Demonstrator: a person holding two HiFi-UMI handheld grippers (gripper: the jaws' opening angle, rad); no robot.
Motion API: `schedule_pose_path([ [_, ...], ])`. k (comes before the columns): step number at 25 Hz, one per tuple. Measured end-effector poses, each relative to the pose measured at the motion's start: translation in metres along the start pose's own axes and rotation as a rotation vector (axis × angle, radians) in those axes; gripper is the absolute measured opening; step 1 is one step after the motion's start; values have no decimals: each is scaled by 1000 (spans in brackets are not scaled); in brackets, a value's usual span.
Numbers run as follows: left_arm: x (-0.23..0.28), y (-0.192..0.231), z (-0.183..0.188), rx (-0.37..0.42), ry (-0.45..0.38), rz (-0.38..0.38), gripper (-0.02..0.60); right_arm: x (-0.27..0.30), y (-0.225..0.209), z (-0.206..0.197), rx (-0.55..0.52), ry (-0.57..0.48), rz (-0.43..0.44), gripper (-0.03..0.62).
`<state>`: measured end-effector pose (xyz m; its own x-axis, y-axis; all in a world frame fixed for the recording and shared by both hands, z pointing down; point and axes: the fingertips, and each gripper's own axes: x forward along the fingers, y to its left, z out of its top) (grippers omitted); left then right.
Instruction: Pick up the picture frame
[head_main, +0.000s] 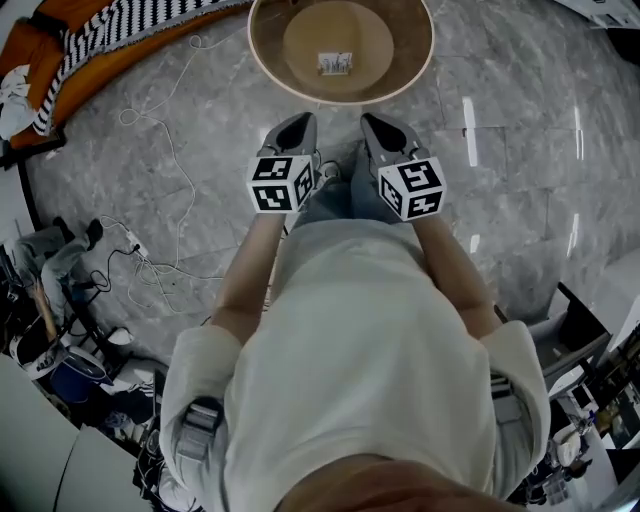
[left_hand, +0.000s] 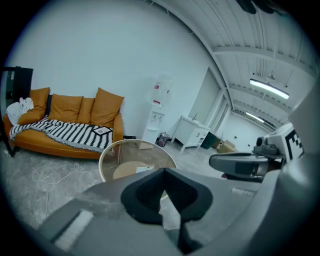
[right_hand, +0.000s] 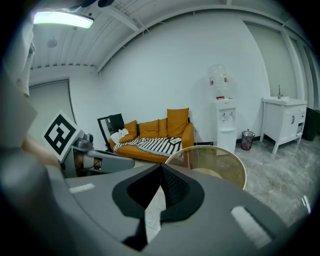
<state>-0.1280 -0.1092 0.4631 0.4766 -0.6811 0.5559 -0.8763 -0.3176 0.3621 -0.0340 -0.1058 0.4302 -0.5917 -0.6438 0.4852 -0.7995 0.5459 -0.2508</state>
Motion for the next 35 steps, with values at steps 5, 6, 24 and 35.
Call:
schedule_pose_path([
  [5,39,23,-17,-49,34,44,0,35,-24,-25,9,64,16,0],
  [6,47,28,-22,-62,42,48,0,43,-30,-29,12,73,18,0],
  [24,202,101,-93,-115,209,100,2,182,-133,-127,-24,274,52,25],
  [35,278,127,-128,22,319,57,227,252,-171,-177,-16,363,69,193],
])
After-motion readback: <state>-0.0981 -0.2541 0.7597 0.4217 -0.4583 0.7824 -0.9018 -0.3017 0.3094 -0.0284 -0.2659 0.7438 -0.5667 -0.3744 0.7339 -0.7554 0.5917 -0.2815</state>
